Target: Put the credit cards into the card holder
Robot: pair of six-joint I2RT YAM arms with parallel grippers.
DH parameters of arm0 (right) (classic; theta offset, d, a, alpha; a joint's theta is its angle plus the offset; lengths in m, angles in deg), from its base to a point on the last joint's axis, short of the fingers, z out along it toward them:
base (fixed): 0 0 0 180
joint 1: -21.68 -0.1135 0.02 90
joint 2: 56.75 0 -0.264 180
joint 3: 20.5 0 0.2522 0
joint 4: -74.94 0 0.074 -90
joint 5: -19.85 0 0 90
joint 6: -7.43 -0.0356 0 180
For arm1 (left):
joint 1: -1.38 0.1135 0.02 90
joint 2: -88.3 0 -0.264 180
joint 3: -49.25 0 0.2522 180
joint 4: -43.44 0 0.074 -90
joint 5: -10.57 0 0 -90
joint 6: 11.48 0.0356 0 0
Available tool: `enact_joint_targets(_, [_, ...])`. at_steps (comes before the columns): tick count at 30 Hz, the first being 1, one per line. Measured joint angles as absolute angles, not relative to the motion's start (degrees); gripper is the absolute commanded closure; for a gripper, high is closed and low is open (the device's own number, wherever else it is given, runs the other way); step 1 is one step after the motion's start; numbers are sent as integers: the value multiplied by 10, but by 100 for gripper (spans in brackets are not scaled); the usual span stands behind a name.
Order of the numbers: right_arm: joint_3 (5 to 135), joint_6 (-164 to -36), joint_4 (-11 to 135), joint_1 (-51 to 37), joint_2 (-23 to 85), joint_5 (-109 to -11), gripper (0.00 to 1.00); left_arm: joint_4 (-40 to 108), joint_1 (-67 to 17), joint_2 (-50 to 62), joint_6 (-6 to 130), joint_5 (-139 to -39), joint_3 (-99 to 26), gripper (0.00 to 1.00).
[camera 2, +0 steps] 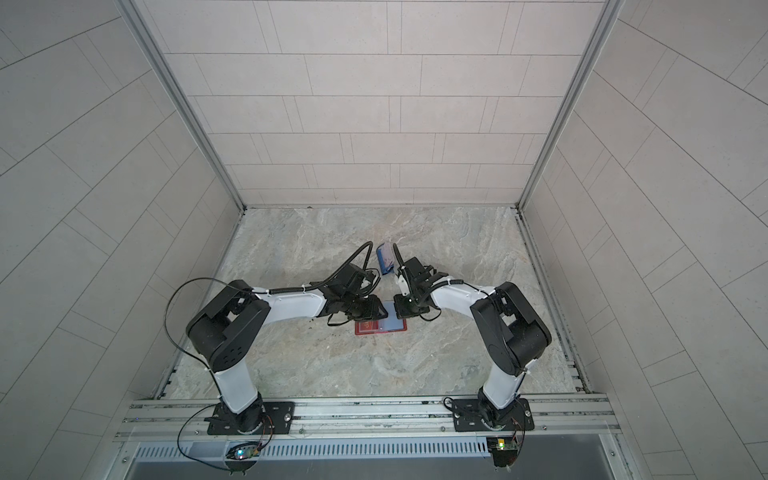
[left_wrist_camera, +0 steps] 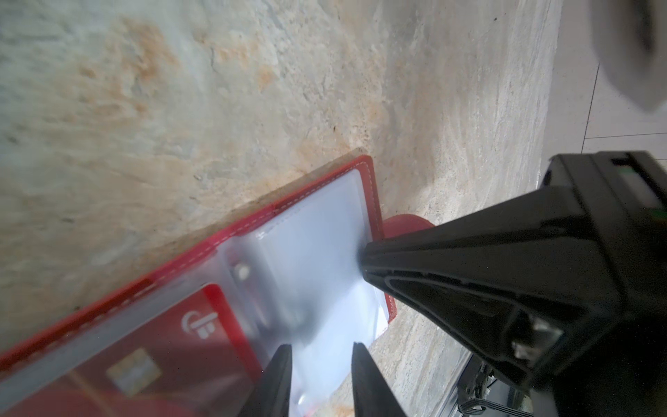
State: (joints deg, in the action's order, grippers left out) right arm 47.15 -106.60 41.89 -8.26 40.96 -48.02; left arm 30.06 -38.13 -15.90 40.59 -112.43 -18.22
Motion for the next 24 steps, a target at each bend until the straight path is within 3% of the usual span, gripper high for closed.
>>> enact_joint_targets(13, [471,-1066,420,-83,410,-479,92,339,-381,-183,389,-1144,-185,73])
enact_joint_targets(17, [471,-1066,420,-83,410,-479,92,342,-381,-186,386,-1144,-185,96])
enact_joint_targets(24, [460,-1068,421,-83,393,-494,82,342,-381,-187,381,-1142,-185,100])
